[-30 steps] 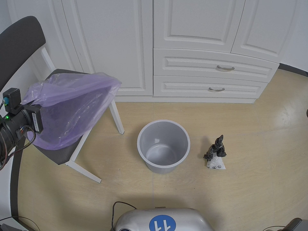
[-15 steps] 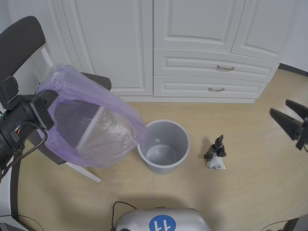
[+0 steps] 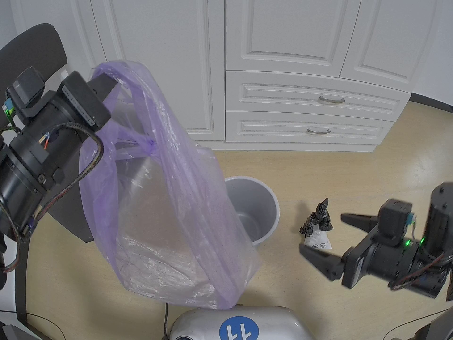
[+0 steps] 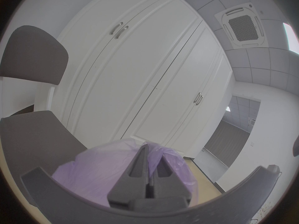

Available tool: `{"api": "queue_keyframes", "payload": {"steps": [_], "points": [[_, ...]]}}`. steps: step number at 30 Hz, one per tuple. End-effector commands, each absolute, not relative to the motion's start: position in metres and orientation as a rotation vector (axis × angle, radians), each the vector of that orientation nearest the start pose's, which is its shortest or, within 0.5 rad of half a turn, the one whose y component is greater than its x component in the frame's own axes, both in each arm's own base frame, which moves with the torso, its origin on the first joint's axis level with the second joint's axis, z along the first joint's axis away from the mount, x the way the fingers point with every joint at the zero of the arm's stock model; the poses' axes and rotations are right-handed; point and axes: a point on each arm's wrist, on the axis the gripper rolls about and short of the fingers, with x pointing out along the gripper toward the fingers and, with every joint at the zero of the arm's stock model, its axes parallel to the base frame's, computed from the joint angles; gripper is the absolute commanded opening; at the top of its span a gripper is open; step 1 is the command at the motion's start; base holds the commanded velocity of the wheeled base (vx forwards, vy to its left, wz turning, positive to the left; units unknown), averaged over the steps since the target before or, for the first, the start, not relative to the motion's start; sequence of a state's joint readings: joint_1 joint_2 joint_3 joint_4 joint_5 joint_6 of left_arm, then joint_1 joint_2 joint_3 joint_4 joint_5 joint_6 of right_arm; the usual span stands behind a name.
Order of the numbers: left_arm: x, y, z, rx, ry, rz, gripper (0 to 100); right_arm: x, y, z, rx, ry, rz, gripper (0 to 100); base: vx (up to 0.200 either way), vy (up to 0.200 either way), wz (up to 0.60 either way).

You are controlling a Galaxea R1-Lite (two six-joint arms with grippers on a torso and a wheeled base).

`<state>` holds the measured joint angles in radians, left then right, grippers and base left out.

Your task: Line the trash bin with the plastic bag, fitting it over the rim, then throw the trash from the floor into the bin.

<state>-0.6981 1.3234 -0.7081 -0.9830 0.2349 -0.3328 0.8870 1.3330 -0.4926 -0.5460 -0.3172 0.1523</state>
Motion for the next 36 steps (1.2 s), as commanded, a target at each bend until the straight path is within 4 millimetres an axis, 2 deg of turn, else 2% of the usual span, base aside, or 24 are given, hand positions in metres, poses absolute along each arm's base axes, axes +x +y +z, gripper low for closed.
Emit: {"api": "queue_keyframes", "payload": {"steps": [1,15,20,27,36], "points": [[0.173,-0.144,0.280,-0.489,-0.233,-0.516,0,0.126,0.165,0.150,-0.120,0.406,0.593,100,0.000,0.000,0.00],[0.164,-0.144,0.296,-0.557,-0.349,-0.534,0,0.107,0.166,0.122,-0.219,0.497,0.671,100,0.000,0.000,0.00],[0.160,-0.145,0.298,-0.563,-0.355,-0.550,0,0.108,0.177,0.112,-0.230,0.529,0.685,100,0.000,0.000,0.00],[0.153,-0.138,0.310,-0.586,-0.426,-0.554,0,0.126,0.221,0.087,0.003,0.459,0.690,100,0.000,0.000,0.00],[0.146,-0.131,0.327,-0.633,-0.531,-0.533,0,0.133,0.245,0.064,0.129,0.398,0.721,100,0.000,0.000,0.00]]}}
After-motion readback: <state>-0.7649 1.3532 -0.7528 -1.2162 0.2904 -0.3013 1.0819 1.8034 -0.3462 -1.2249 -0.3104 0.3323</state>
